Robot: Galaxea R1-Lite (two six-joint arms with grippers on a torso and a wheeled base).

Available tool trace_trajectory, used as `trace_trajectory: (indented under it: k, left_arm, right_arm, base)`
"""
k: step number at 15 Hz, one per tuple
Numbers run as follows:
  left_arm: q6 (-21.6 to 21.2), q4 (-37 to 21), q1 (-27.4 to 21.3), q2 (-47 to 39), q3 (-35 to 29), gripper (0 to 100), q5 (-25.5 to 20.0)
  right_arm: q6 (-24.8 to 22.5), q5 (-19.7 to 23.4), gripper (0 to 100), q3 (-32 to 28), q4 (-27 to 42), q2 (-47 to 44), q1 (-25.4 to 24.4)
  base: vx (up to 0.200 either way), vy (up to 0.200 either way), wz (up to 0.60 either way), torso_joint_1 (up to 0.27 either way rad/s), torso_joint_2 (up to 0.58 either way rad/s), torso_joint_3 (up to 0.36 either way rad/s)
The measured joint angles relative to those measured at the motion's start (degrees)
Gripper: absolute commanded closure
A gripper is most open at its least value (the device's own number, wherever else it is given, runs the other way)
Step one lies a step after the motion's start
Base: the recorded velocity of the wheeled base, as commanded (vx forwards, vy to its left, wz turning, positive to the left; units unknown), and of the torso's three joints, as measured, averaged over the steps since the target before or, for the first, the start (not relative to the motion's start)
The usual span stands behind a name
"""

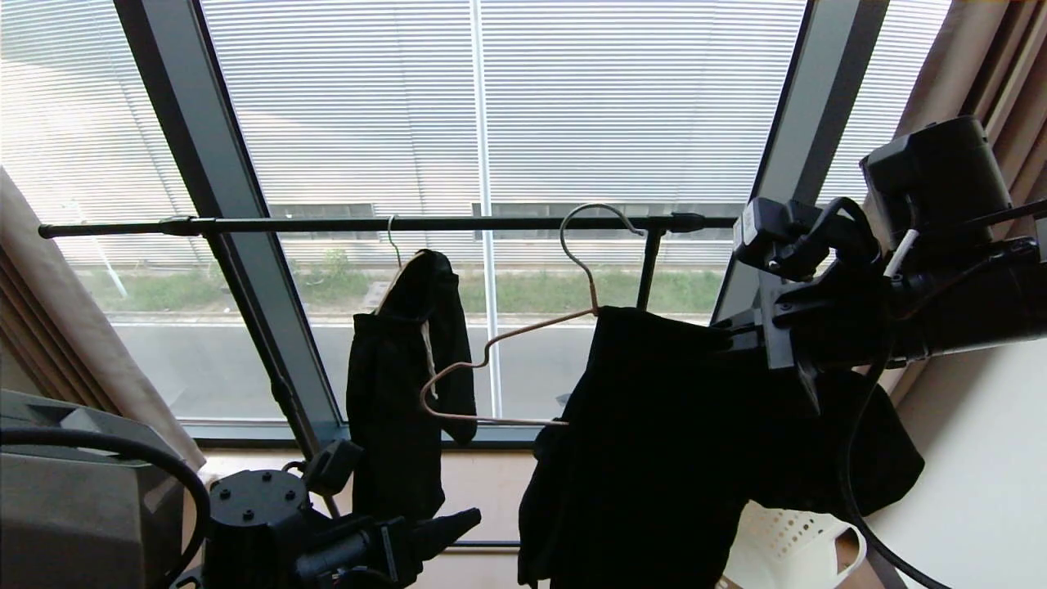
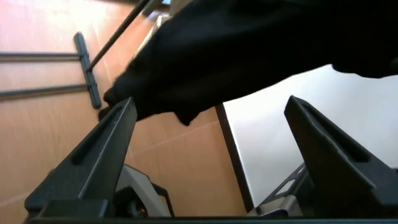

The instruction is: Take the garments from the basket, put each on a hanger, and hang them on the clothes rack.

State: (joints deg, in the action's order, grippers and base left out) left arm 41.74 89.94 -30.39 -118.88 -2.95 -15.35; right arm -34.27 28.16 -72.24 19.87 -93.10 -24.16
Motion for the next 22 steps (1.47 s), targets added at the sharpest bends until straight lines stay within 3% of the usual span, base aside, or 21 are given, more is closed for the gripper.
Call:
trace_trajectory:
  k: [5, 22]
  left_arm:
    - [2.9, 0.0, 1.0, -2.3, -2.1, 0, -1.0]
    - [2.9, 0.0, -1.8, -4.2, -13.7, 0, -1.6]
  right_arm:
    - [-0.6, 2.1, 100, 0.1, -0.1, -0.1, 0.0]
    - [-0.3, 2.4, 100, 0.9, 0.4, 0.0, -5.4]
  base:
    - [0.0, 0.0, 0.0, 0.0, 0.0, 0.0]
    - [0.0, 0.0, 0.0, 0.0, 0.0, 0.0]
